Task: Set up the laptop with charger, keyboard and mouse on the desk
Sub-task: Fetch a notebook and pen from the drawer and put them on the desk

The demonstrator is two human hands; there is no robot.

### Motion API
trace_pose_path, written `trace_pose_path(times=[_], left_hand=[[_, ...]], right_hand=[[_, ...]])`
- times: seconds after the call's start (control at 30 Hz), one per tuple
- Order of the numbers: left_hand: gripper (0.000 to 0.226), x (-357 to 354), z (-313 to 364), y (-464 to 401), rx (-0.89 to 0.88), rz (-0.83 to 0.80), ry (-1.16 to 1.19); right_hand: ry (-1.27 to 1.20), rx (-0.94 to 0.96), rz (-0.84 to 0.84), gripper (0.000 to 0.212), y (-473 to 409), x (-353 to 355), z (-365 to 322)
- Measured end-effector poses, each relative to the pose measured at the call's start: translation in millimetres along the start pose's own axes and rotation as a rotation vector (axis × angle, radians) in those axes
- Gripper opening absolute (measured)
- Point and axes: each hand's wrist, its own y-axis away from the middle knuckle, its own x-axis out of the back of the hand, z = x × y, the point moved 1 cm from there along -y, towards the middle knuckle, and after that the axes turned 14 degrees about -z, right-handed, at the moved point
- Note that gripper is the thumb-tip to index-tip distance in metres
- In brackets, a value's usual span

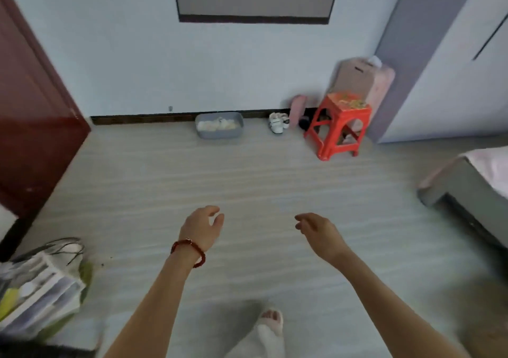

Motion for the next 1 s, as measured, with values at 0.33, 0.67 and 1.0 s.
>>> trace_pose_path(times=[0.33, 0.67, 1.0], left_hand=[[0.032, -168.0, 336.9, -284.2, -0.452, -0.325, -0.097], [0.030, -367.1, 558.0, -470.0, -0.599, -0.618, -0.179], [0.028, -434.2, 743.4, -701.8, -0.499, -0.527, -0.179]], right_hand=[[-0.127, -0.300, 0.403, 0.029, -84.9, 313.5, 138.3], [-0.348, -0.488, 0.681, 0.030, -177.3, 540.4, 315.7], [-0.376, -0.442, 0.640, 0.029, -356.0, 825.4, 407.4]])
